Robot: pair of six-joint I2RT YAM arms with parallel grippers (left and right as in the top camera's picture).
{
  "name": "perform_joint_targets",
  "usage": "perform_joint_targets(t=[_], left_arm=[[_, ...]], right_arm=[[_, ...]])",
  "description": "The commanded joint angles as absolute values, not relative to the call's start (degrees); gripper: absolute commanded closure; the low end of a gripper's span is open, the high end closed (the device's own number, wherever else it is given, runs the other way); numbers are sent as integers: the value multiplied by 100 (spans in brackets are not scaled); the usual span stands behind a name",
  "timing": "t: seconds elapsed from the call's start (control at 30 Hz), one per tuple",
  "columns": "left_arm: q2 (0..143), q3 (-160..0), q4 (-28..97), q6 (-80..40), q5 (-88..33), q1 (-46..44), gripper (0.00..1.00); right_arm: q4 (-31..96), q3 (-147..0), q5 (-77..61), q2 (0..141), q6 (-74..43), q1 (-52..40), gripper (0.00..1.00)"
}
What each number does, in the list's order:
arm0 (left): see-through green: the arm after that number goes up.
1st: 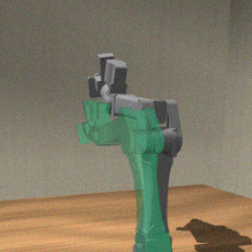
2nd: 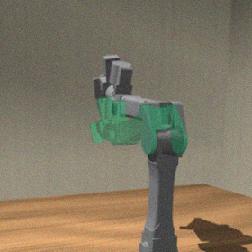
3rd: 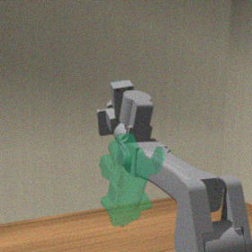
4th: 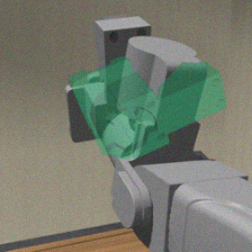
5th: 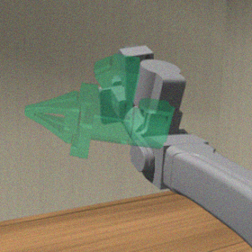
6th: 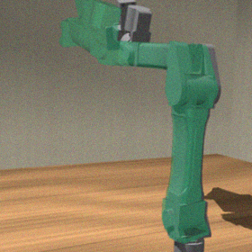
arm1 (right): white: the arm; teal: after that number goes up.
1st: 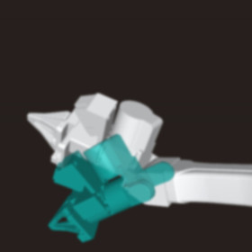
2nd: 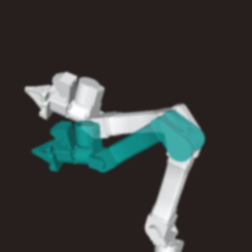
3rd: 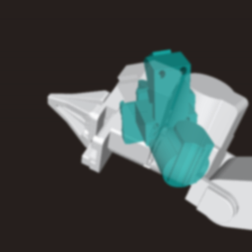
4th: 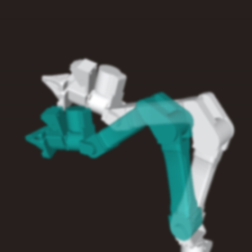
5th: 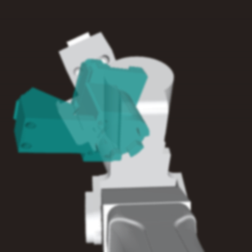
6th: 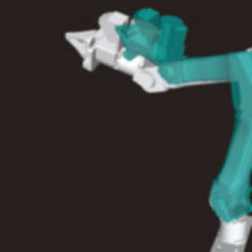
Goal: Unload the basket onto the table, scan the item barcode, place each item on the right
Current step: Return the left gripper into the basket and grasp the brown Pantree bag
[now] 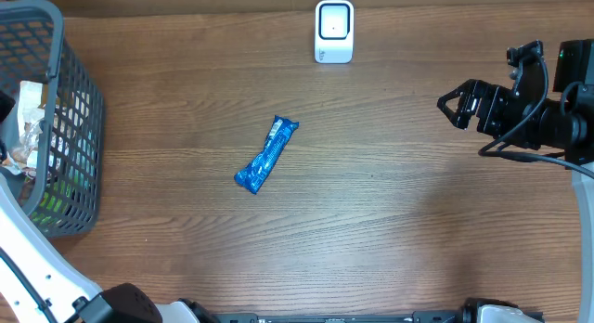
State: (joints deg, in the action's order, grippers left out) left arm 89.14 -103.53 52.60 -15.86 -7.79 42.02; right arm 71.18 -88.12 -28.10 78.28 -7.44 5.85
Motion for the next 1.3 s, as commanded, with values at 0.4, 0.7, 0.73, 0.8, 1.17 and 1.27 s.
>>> perform_joint_targets(t=[0.4, 0.7, 0.73, 0.8, 1.17, 1.27], left_arm=[[11539, -10405, 3398, 167, -403, 4187, 2], [12700, -10405, 3138, 1028, -403, 4198, 0], [12798, -10405, 3109, 1081, -397, 4204, 0], [12978, -10405, 3059, 1100, -379, 4217, 0], [13437, -10405, 3461, 1033, -390, 4198, 60], [13437, -10405, 3699, 770, -405, 4193, 96]], right_arm=[[7126, -8932, -2792, 7826, -725, 548, 0], [7126, -8932, -2792, 7826, -729, 548, 0], [7126, -8932, -2794, 7826, -731, 548, 0], [7129, -8932, -2794, 7826, -746, 548, 0], [7120, -8932, -2792, 7826, -746, 548, 0], [7102, -8932, -2792, 7826, -744, 548, 0]])
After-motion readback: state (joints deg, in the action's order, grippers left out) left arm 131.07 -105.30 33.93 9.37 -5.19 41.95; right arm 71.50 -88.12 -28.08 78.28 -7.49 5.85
